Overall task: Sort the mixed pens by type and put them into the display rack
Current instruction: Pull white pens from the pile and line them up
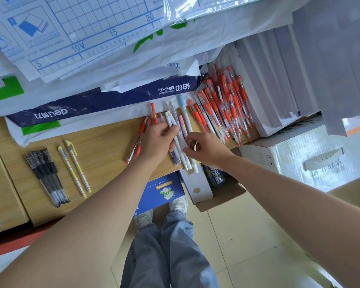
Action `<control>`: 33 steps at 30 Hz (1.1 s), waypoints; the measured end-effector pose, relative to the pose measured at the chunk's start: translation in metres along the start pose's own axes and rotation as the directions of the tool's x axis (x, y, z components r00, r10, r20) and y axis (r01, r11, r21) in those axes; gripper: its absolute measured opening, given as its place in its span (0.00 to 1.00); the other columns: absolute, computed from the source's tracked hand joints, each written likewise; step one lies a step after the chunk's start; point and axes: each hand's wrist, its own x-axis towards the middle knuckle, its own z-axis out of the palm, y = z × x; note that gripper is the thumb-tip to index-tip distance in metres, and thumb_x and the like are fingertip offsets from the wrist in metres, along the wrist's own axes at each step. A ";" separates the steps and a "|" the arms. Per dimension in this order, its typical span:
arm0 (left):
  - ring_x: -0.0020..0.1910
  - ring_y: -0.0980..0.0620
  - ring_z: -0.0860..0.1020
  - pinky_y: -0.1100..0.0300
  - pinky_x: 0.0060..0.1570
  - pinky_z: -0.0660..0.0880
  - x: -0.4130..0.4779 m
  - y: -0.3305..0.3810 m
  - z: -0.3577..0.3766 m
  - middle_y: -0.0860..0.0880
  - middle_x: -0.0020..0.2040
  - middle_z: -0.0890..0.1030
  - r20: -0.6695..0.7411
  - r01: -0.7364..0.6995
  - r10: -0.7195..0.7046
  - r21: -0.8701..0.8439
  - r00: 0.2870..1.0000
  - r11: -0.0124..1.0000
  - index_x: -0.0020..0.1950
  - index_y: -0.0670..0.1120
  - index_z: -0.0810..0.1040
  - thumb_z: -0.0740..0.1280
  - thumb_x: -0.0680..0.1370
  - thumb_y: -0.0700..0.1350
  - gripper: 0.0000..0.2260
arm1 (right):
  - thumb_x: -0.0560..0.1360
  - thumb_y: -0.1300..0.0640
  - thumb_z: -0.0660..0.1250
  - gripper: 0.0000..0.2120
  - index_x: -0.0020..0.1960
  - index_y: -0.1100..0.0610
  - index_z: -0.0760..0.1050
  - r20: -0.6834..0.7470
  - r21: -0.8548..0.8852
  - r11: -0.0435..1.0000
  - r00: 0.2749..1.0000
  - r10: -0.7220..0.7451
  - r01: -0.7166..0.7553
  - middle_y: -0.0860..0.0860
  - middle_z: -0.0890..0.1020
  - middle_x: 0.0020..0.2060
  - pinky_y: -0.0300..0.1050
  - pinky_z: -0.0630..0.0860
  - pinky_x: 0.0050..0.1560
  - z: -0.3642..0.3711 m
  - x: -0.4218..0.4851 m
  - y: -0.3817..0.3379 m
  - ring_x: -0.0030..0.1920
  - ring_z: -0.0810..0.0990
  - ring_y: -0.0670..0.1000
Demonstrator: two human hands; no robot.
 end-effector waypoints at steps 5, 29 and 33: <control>0.29 0.49 0.73 0.62 0.27 0.67 0.006 -0.002 0.004 0.48 0.28 0.75 -0.020 0.055 -0.054 0.021 0.998 0.998 0.43 0.37 0.76 0.63 0.81 0.47 0.14 | 0.77 0.48 0.65 0.09 0.52 0.53 0.78 -0.246 -0.144 0.983 0.966 0.072 -0.110 0.48 0.81 0.35 0.44 0.78 0.33 -0.011 -0.004 0.018 0.31 0.77 0.45; 0.30 0.51 0.72 0.72 0.20 0.64 0.004 0.003 0.013 0.44 0.34 0.73 0.014 0.091 -0.092 0.047 0.996 0.995 0.48 0.38 0.76 0.61 0.82 0.45 0.11 | 0.75 0.50 0.66 0.10 0.46 0.56 0.77 -0.386 -0.127 0.899 0.855 0.345 -0.420 0.51 0.81 0.37 0.43 0.74 0.33 -0.004 0.009 0.016 0.37 0.80 0.54; 0.30 0.51 0.72 0.71 0.19 0.64 0.005 0.006 0.013 0.45 0.33 0.73 0.004 0.090 -0.090 0.056 0.996 0.994 0.47 0.40 0.75 0.61 0.82 0.45 0.10 | 0.76 0.47 0.66 0.15 0.52 0.58 0.76 -0.351 -0.237 0.863 0.868 0.352 -0.446 0.52 0.79 0.39 0.45 0.75 0.35 -0.003 0.008 0.015 0.38 0.79 0.54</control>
